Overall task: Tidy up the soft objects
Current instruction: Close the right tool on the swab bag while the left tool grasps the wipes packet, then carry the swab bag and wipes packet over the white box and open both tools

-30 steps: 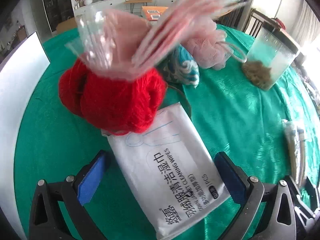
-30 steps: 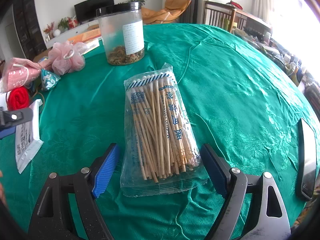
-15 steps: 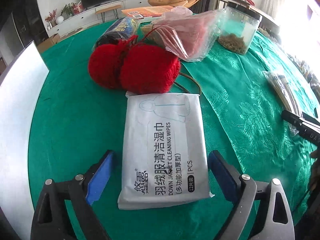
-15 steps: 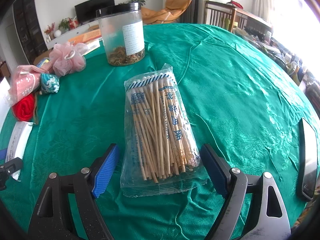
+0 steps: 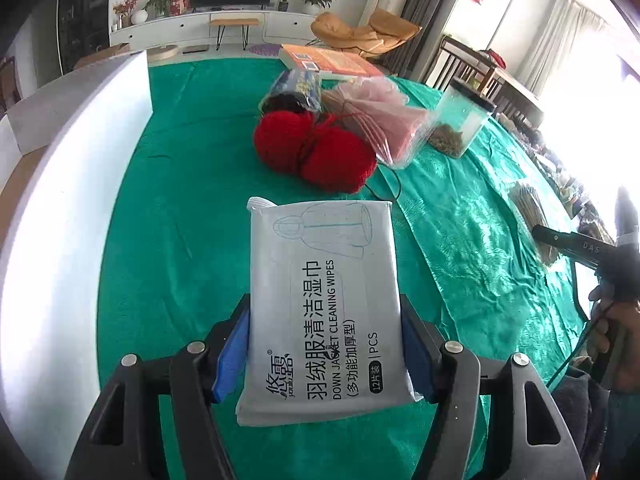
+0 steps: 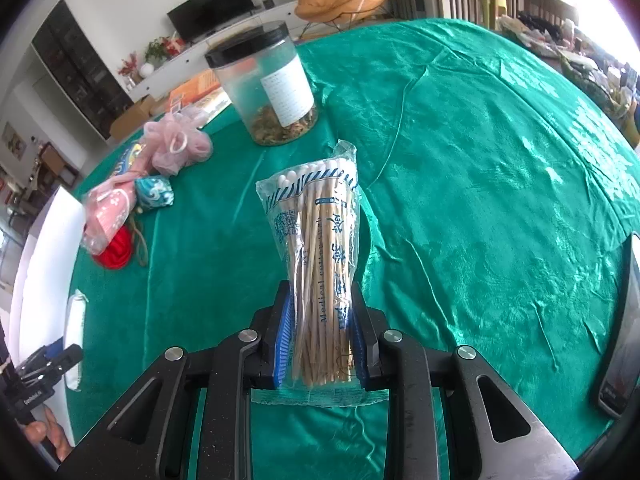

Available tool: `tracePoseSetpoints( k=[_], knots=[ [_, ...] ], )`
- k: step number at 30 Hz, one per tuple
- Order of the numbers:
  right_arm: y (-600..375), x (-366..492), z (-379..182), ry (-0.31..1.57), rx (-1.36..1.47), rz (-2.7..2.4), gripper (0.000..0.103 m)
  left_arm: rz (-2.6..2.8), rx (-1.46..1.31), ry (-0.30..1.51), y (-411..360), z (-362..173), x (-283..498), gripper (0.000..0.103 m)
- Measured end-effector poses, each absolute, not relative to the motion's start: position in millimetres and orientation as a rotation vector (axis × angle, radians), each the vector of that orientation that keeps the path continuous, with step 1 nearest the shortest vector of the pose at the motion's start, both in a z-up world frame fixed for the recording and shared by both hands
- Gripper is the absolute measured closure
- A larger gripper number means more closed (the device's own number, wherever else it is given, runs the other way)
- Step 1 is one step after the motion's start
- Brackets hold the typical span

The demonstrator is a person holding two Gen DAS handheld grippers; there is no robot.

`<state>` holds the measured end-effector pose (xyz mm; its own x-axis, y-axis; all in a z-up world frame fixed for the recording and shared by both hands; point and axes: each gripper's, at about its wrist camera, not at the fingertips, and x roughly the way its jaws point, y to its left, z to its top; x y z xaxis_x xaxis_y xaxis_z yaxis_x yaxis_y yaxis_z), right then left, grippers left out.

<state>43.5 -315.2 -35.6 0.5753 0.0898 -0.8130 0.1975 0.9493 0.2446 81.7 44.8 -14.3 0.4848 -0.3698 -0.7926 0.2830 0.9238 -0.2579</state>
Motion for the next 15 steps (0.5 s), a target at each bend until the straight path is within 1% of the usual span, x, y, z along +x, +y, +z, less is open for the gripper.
tracePoseSetpoints(
  k=[5, 9, 12, 14, 15],
  knots=[
    [-249.5, 38.5, 18.8, 0.876, 0.282, 0.079, 0.075, -0.372, -0.160, 0.864, 95.7, 45.0, 62.8, 0.036],
    [-154.0, 44.0, 62.5, 0.833, 0.301, 0.344, 0.075, -0.208, -0.136, 0.795, 163.4, 78.8, 51.5, 0.036],
    [-67.8, 53.2, 79.7, 0.846, 0.328, 0.565, 0.075, -0.037, -0.097, 0.775, 220.6, 87.5, 37.3, 0.036],
    [-8.9, 57.3, 83.4, 0.867, 0.322, 0.687, 0.075, 0.087, -0.058, 0.774, 255.9, 84.2, 27.5, 0.033],
    [18.1, 58.4, 82.3, 0.881, 0.318, 0.742, 0.074, 0.149, -0.038, 0.782, 269.9, 81.0, 24.8, 0.023]
  ],
)
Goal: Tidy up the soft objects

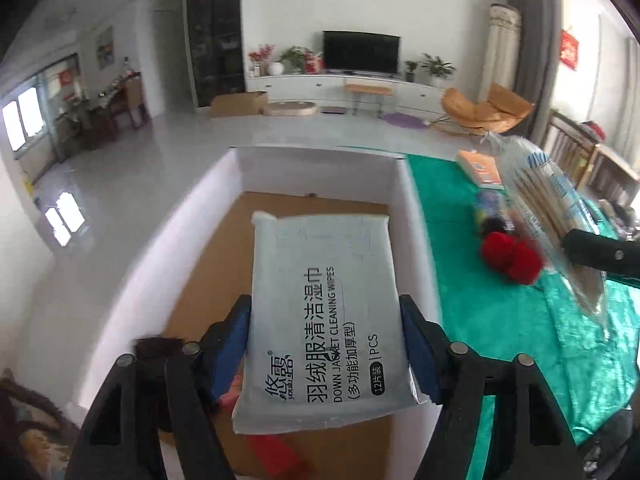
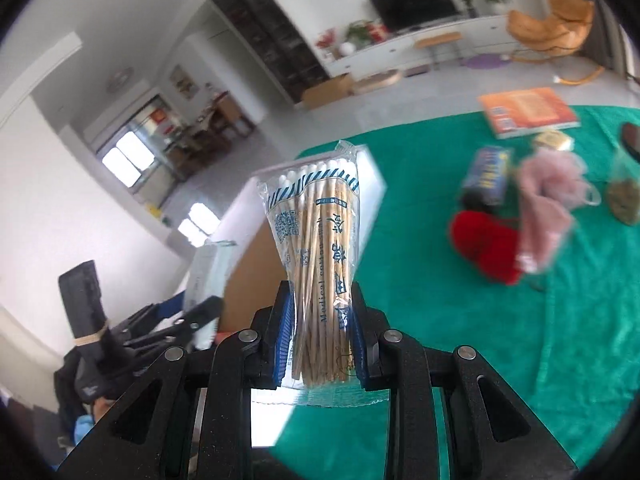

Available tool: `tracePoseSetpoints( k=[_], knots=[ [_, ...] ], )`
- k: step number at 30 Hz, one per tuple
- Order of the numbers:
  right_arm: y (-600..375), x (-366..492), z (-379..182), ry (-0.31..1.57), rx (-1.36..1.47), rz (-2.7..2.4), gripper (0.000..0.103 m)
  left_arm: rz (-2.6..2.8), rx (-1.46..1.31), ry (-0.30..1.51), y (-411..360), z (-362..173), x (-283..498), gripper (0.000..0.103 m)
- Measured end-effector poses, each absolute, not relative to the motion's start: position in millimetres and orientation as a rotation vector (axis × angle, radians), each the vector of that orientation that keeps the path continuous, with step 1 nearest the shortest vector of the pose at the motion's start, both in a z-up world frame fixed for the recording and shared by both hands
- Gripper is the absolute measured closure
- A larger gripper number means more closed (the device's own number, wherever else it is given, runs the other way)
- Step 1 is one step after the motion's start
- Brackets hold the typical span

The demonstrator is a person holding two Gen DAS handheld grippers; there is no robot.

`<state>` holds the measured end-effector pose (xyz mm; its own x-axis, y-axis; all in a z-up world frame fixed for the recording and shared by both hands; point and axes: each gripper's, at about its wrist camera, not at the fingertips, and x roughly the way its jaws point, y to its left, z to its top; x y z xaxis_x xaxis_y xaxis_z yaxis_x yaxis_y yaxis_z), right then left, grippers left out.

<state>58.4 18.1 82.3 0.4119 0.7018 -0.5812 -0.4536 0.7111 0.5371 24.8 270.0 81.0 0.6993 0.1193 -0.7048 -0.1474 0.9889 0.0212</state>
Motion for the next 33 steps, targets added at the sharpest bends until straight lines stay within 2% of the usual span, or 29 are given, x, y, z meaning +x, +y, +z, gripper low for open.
tracePoseSetpoints(
  k=[1, 2, 3, 4, 9, 15, 18, 22, 26, 33],
  knots=[
    [41.9, 59.2, 80.0, 0.895, 0.314, 0.790, 0.068, 0.203, -0.026, 0.791, 282.1, 76.9, 22.6, 0.008],
    [61.4, 60.4, 75.9, 0.909, 0.320, 0.838, 0.060, 0.239, -0.028, 0.792, 290.2, 71.9, 19.7, 0.003],
    [75.5, 62.1, 71.1, 0.927, 0.327, 0.881, 0.034, 0.259, -0.042, 0.788, 298.2, 69.2, 17.4, 0.001],
    [83.2, 62.9, 66.5, 0.941, 0.322, 0.892, 0.031, 0.266, -0.061, 0.787, 303.4, 66.4, 16.1, 0.001],
    [43.1, 56.9, 46.3, 0.869, 0.218, 0.736, 0.031, 0.175, -0.141, 0.745, 276.5, 59.3, 20.3, 0.001],
    [-94.0, 49.5, -25.5, 0.848, 0.083, 0.233, 0.031, -0.154, -0.133, 0.742, 156.9, 61.6, 34.5, 0.001],
    [-158.7, 43.1, -60.5, 0.877, 0.033, -0.017, 0.031, -0.312, -0.098, 0.818, 89.4, 42.1, 42.4, 0.001],
    [-211.2, 30.5, -70.0, 0.833, 0.005, -0.192, 0.031, -0.405, -0.070, 0.925, 25.3, -10.7, 63.0, 0.001],
    [-232.8, 28.1, -66.5, 0.818, 0.063, -0.238, 0.031, -0.363, -0.051, 0.974, 3.0, -48.9, 86.9, 0.001],
    [-243.5, 34.7, -81.7, 0.884, 0.109, -0.248, 0.031, -0.280, 0.006, 0.968, -4.0, -74.8, 132.4, 0.001]
  ],
)
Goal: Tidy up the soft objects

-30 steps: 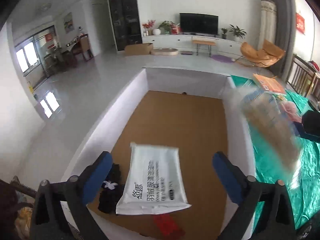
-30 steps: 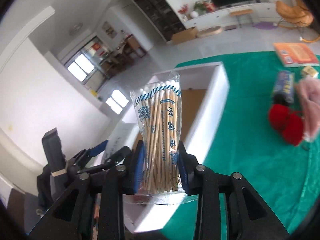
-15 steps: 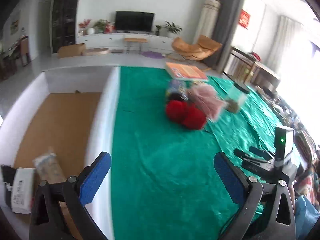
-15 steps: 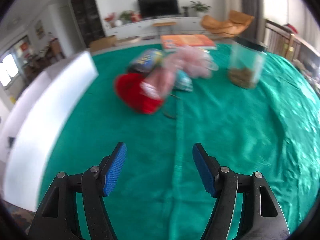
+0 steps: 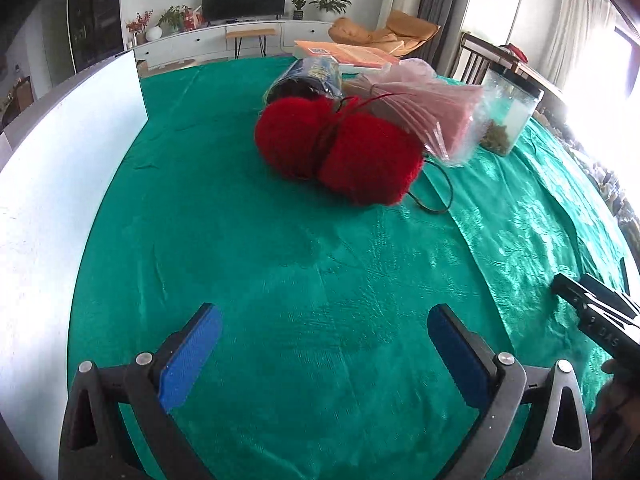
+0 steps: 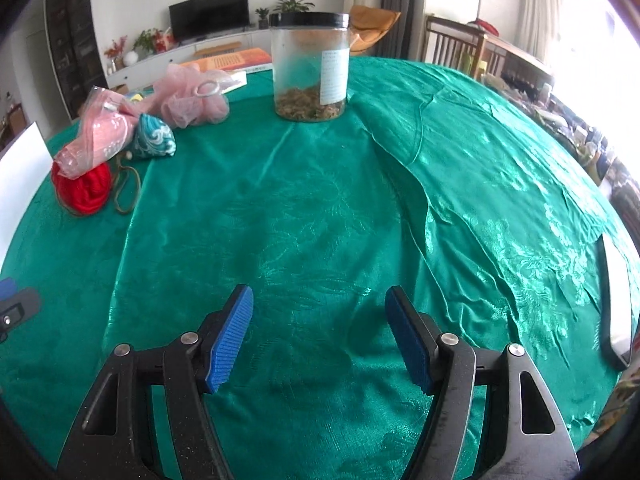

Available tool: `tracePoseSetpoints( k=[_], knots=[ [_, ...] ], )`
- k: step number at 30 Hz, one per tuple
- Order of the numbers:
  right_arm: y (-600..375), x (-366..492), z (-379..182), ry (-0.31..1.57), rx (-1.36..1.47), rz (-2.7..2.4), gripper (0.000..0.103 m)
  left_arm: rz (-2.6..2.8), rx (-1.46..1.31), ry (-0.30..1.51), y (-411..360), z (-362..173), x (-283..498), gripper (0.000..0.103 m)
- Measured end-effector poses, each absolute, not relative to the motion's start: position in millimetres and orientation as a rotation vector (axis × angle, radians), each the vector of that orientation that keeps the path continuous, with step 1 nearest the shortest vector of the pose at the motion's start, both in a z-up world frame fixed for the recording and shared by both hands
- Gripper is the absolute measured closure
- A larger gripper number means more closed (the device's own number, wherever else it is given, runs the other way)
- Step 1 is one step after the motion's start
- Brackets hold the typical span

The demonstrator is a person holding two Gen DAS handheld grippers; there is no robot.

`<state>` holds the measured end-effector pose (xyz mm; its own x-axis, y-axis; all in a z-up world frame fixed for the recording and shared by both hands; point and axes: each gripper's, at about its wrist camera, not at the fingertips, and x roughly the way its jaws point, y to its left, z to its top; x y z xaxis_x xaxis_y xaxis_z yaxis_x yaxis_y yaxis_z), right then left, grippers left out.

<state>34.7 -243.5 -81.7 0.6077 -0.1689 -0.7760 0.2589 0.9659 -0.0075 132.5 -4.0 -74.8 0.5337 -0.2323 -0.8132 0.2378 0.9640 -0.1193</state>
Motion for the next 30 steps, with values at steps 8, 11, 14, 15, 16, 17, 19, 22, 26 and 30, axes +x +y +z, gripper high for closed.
tracePoseSetpoints(
  k=[8, 11, 14, 15, 16, 17, 19, 22, 26, 30],
  knots=[
    [-241.7, 30.5, -84.2, 0.892, 0.105, -0.245, 0.026, -0.251, 0.080, 0.944, -10.2, -81.1, 128.8, 0.000],
    [-239.6, 30.4, -83.6, 0.894, 0.102, -0.244, 0.025, -0.234, 0.113, 0.949, -14.8, -83.0, 129.0, 0.000],
    [-239.2, 30.3, -83.6, 0.894, 0.102, -0.244, 0.025, -0.234, 0.108, 0.949, -13.6, -83.0, 128.8, 0.000],
    [-239.4, 30.1, -83.6, 0.894, 0.102, -0.244, 0.025, -0.235, 0.108, 0.949, -13.4, -83.0, 129.0, 0.000],
    [-239.2, 30.2, -83.6, 0.894, 0.102, -0.244, 0.025, -0.234, 0.108, 0.949, -13.1, -82.9, 128.9, 0.000],
    [-239.2, 30.2, -83.6, 0.894, 0.102, -0.244, 0.025, -0.234, 0.108, 0.949, -13.1, -82.9, 129.1, 0.000],
    [-239.3, 30.1, -83.6, 0.894, 0.102, -0.244, 0.024, -0.235, 0.108, 0.949, -12.8, -82.8, 129.1, 0.000],
    [-239.1, 30.1, -83.5, 0.894, 0.102, -0.244, 0.024, -0.234, 0.108, 0.949, -12.6, -82.8, 129.1, 0.000],
    [-239.2, 29.9, -83.5, 0.894, 0.102, -0.244, 0.024, -0.235, 0.108, 0.949, -12.9, -82.9, 129.1, 0.000],
    [-239.1, 30.0, -83.5, 0.894, 0.102, -0.244, 0.024, -0.234, 0.108, 0.949, -12.5, -82.8, 129.1, 0.000]
  ],
)
